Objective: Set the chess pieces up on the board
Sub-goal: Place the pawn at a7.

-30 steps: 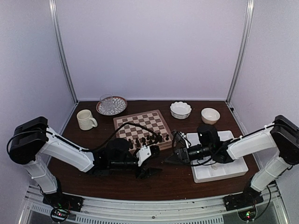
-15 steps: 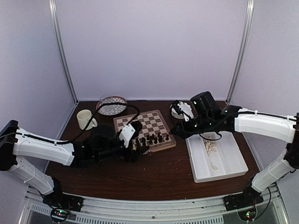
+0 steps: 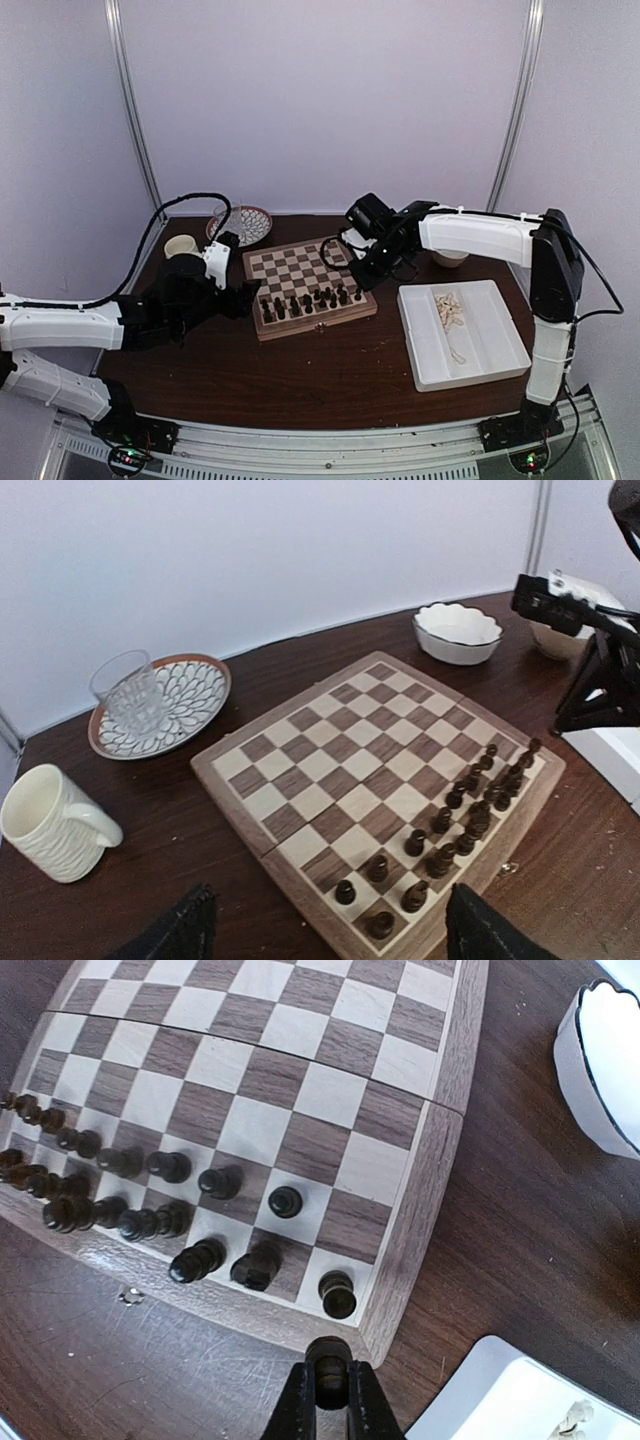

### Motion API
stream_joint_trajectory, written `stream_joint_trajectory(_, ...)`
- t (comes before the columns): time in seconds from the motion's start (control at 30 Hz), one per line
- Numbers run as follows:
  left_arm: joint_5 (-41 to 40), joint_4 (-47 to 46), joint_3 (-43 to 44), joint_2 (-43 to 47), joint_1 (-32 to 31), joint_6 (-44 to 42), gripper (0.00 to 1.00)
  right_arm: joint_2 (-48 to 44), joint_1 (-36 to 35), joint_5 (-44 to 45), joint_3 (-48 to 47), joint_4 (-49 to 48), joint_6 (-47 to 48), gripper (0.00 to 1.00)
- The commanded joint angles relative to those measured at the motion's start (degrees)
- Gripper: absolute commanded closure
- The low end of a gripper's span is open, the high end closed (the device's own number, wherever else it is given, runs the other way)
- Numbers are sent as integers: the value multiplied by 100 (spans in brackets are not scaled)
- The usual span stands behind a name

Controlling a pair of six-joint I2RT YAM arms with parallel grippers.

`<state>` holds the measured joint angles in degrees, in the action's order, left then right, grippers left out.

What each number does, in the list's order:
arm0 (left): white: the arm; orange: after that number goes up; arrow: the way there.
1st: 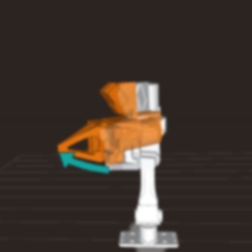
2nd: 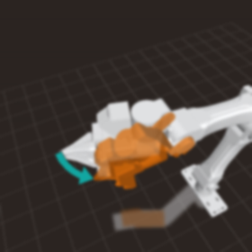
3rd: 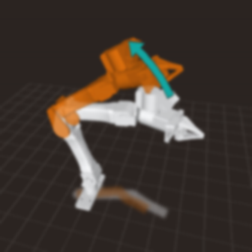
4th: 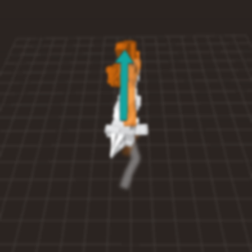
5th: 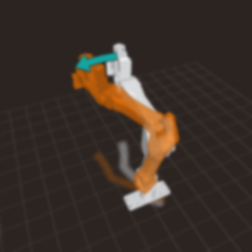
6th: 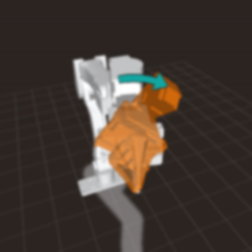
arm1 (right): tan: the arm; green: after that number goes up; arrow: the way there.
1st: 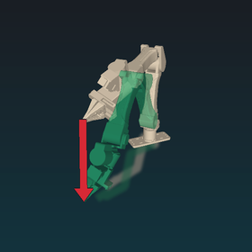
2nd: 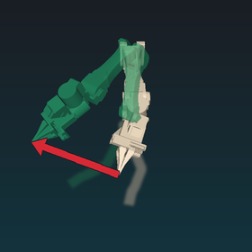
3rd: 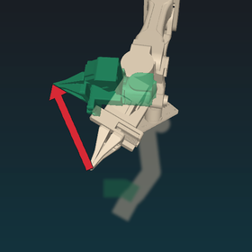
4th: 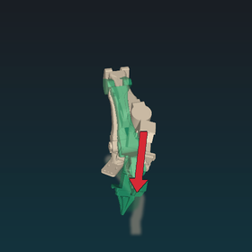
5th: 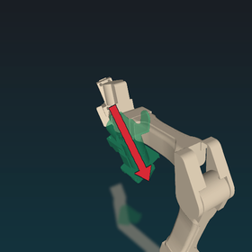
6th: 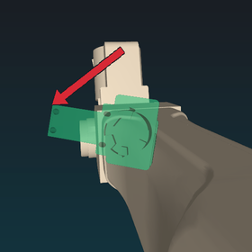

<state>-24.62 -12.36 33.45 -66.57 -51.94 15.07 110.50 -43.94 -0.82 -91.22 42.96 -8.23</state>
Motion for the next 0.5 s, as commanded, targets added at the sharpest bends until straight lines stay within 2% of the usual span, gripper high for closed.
stream_joint_trajectory(0.0,-608,39,-154,152,156,327,20,424,33,509,-614,375,118,100)
stream_joint_trajectory(0.47,-693,56,-122,48,176,295,20,1157,131,506,-1249,198,177,100)
